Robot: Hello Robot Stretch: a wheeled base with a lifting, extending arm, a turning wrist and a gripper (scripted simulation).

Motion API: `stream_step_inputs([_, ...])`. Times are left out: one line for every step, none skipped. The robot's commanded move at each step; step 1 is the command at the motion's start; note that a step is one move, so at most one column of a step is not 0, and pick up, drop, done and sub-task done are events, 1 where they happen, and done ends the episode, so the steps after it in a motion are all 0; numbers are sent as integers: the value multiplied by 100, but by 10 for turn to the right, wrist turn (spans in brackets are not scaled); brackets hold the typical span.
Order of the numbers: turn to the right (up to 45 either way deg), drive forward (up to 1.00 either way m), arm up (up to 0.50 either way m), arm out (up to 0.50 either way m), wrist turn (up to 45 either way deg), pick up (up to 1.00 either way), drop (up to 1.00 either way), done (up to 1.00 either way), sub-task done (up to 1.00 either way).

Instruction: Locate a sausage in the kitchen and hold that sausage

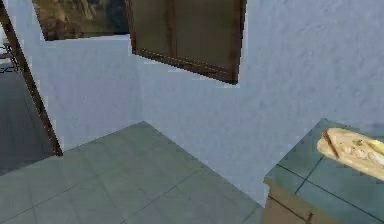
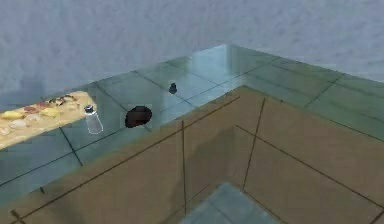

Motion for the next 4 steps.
stream_step_inputs([450, 0, 0, 0, 0, 0, 0, 0, 0])
stream_step_inputs([450, 0, 0, 0, 0, 0, 0, 0, 0])
stream_step_inputs([60, 0, 0, 0, 0, 0, 0, 0, 0])
stream_step_inputs([30, 0, 0, 0, 0, 0, 0, 0, 0])
